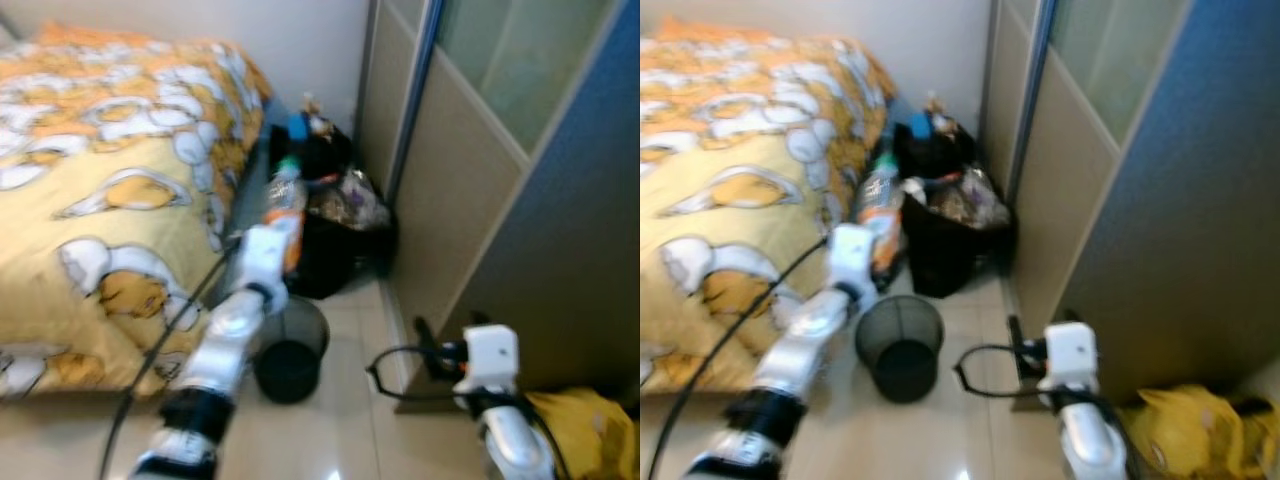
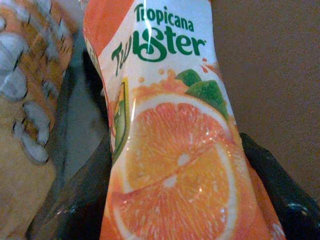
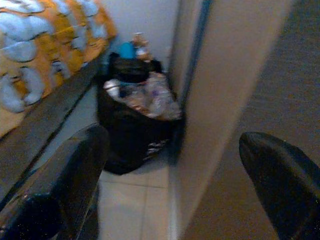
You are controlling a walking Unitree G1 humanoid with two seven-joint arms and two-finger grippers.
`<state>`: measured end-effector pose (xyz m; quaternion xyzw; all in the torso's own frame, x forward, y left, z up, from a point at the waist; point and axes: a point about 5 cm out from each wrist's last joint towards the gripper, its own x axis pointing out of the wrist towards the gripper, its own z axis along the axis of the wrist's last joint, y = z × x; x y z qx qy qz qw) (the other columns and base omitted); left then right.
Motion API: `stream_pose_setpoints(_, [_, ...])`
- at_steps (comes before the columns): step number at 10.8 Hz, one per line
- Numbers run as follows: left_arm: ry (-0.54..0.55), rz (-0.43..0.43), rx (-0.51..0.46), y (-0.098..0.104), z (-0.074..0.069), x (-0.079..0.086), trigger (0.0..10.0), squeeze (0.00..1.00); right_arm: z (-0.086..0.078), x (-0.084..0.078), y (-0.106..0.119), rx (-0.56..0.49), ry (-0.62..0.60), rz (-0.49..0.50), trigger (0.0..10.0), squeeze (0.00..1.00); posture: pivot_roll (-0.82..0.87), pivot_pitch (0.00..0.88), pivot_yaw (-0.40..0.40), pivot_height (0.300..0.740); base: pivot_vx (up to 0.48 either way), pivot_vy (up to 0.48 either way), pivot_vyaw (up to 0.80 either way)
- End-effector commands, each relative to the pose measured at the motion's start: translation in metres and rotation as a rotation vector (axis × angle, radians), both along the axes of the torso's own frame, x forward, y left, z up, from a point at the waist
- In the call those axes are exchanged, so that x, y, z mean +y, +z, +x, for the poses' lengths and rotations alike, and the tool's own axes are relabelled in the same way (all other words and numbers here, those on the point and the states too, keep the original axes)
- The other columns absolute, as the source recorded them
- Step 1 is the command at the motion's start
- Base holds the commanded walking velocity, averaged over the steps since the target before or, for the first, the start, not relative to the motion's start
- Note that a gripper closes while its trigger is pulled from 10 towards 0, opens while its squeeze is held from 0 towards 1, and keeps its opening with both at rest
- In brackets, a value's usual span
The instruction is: Clean up the room
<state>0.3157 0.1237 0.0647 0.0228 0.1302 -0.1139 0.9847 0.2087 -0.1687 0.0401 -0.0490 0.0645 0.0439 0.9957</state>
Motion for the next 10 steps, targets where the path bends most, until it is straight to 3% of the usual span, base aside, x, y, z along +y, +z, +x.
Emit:
stream_pose_setpoints(1, [-0.028,-0.027,-0.027,0.005,0.002,-0.013,10.0,0.0,-0.001,-0.008,-0.002,0.011,-0.029,-0.016,10.0,0.0,-0.08,0.0,0.016,0.732,0.48,0.0,0.0])
stream_pose_setpoints(4, [-0.041,-0.022,-0.012,-0.002,0.001,-0.019,10.0,0.0,-0.004,-0.005,-0.004,0.018,-0.023,-0.012,10.0,0.0,-0.09,0.0,0.018,0.732,0.48,0.0,0.0])
stream_pose_setpoints(5, [-0.031,0.024,0.013,-0.012,-0.006,-0.019,10.0,0.0,-0.012,-0.005,-0.004,0.028,0.007,-0.019,10.0,0.0,-0.1,0.0,0.012,0.732,0.48,0.0,0.0])
stream_pose_setpoints(6, [-0.001,0.048,0.041,-0.021,-0.009,-0.02,10.0,0.0,-0.023,-0.007,-0.004,0.052,0.04,-0.025,10.0,0.0,-0.12,0.0,-0.014,0.732,0.48,0.0,0.0])
stream_pose_setpoints(9, [-0.055,0.057,0.181,-0.045,-0.008,-0.037,10.0,0.0,-0.064,-0.021,0.001,0.134,0.078,-0.071,10.0,0.0,-0.21,0.0,-0.103,0.732,0.0,0.0,0.0])
stream_pose_setpoints(10, [-0.028,0.124,0.261,-0.061,-0.016,-0.039,10.0,0.0,-0.098,-0.032,0.016,0.193,0.116,-0.11,10.0,0.0,-0.31,0.032,-0.152,0.732,0.0,0.0,0.0])
